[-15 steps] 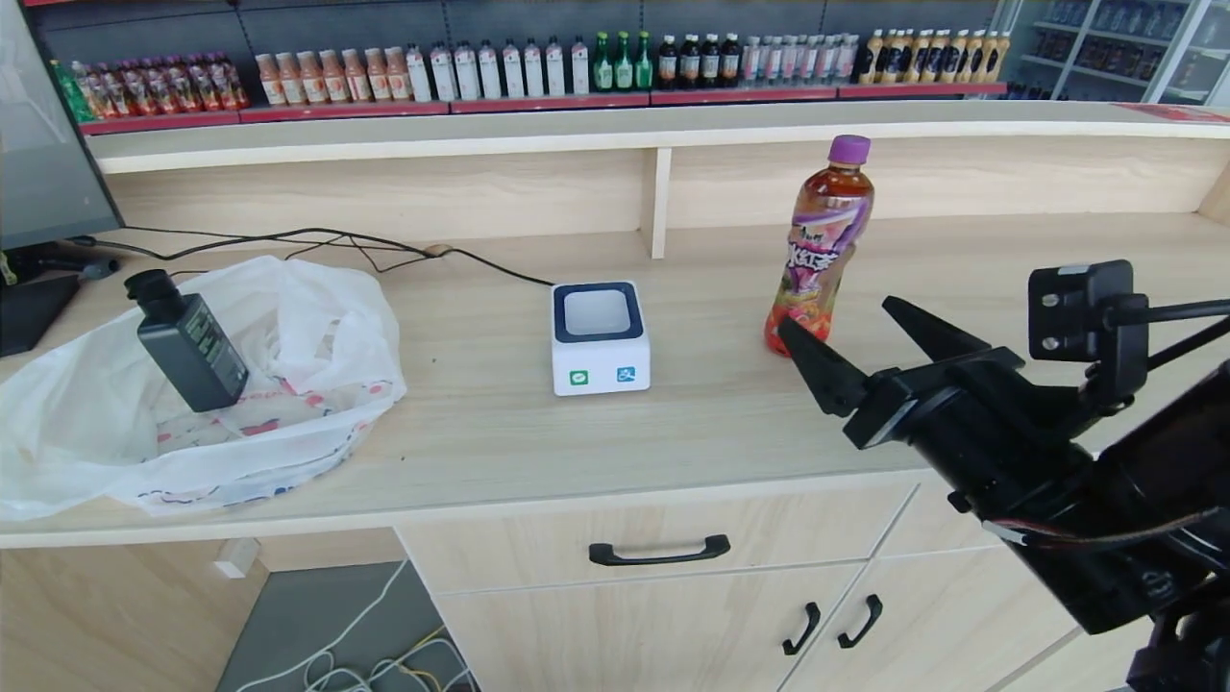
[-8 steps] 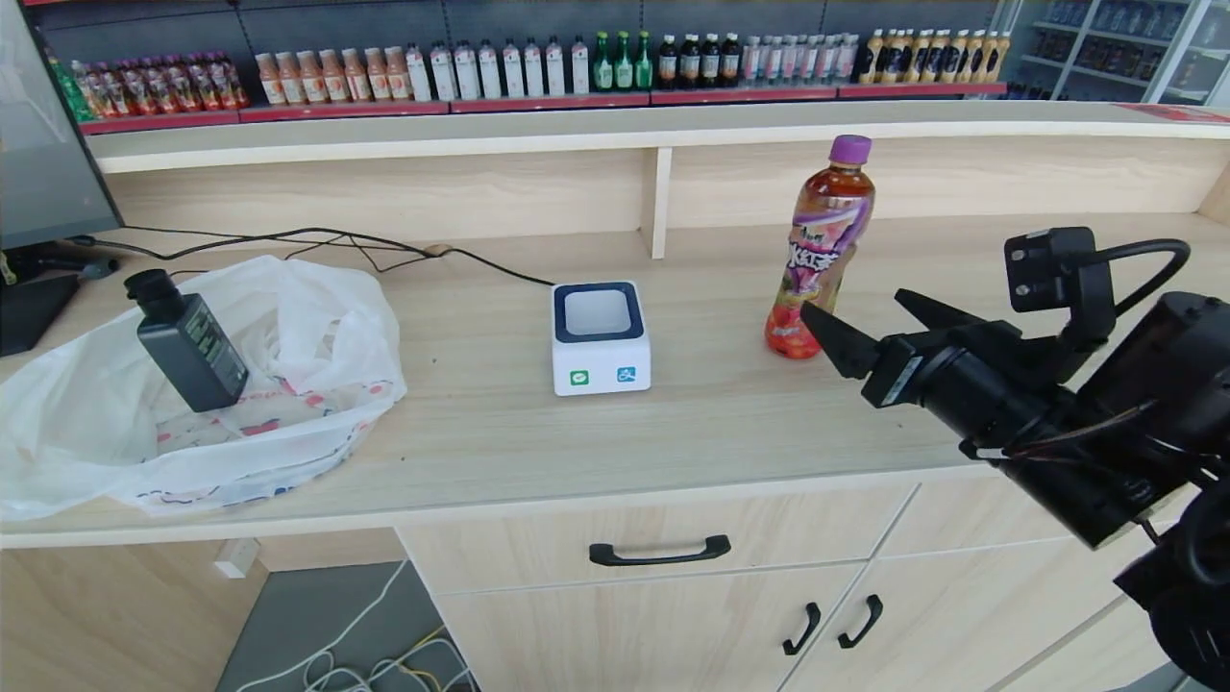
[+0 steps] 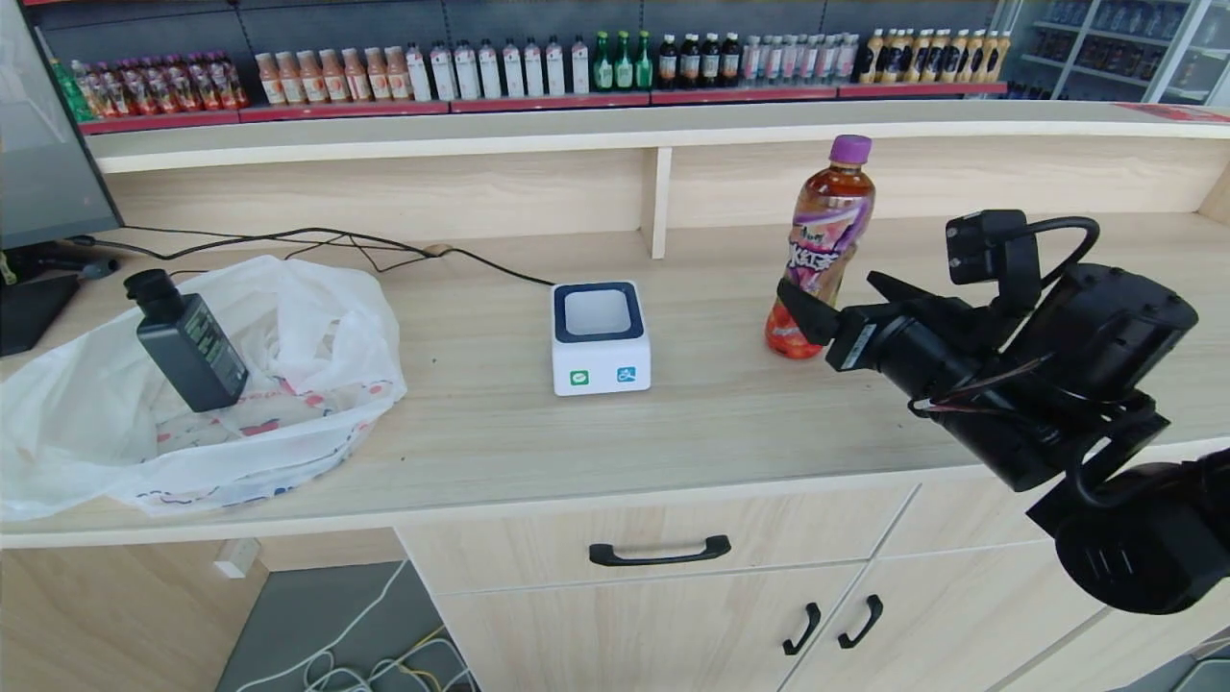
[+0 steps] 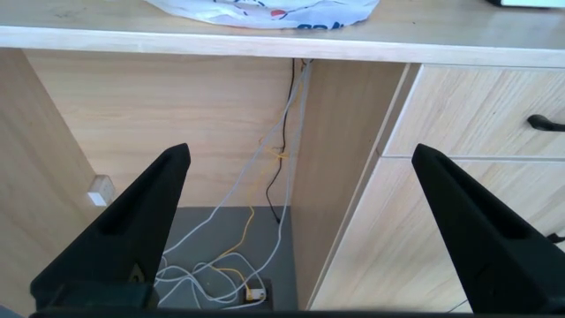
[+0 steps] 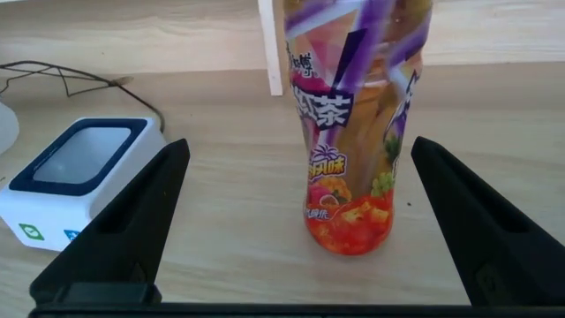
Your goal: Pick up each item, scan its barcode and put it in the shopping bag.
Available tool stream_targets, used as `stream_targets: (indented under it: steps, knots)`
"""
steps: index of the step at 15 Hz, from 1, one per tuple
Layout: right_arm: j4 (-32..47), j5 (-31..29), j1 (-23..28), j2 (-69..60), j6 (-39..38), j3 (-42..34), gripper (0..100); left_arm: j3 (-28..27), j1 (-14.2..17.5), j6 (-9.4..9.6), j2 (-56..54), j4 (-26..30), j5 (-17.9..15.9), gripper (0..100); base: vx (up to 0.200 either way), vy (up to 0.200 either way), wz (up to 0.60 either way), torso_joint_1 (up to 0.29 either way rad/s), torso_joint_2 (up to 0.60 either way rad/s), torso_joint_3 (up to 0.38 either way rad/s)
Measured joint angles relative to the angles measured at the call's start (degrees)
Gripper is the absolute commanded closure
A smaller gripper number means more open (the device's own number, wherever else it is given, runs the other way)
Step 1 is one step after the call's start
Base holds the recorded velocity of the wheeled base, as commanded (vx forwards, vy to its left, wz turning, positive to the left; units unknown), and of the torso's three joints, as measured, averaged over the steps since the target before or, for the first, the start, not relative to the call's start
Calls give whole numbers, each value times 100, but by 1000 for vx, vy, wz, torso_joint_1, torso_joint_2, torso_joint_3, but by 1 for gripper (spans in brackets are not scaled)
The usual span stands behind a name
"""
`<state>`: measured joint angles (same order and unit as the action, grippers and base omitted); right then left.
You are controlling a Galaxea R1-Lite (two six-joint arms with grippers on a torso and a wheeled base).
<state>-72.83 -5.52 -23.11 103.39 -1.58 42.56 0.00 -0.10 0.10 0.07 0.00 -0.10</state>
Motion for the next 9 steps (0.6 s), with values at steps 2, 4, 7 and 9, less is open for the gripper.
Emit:
stream_targets:
  steps: [2, 4, 7, 9]
  knots:
    - [16, -11, 129, 157, 0, 146, 0, 0, 0, 0, 0, 0, 0, 0, 0, 0, 0, 0, 0, 0]
    - [16, -11, 189, 286, -7, 283, 0, 0, 0, 0, 0, 0, 0, 0, 0, 0, 0, 0, 0, 0]
    - [18, -11, 233, 488, -7, 527, 0, 0, 0, 0, 0, 0, 0, 0, 0, 0, 0, 0, 0, 0]
    - [16, -5, 258, 623, -18, 686, 0, 0, 0, 0, 0, 0, 0, 0, 0, 0, 0, 0, 0, 0]
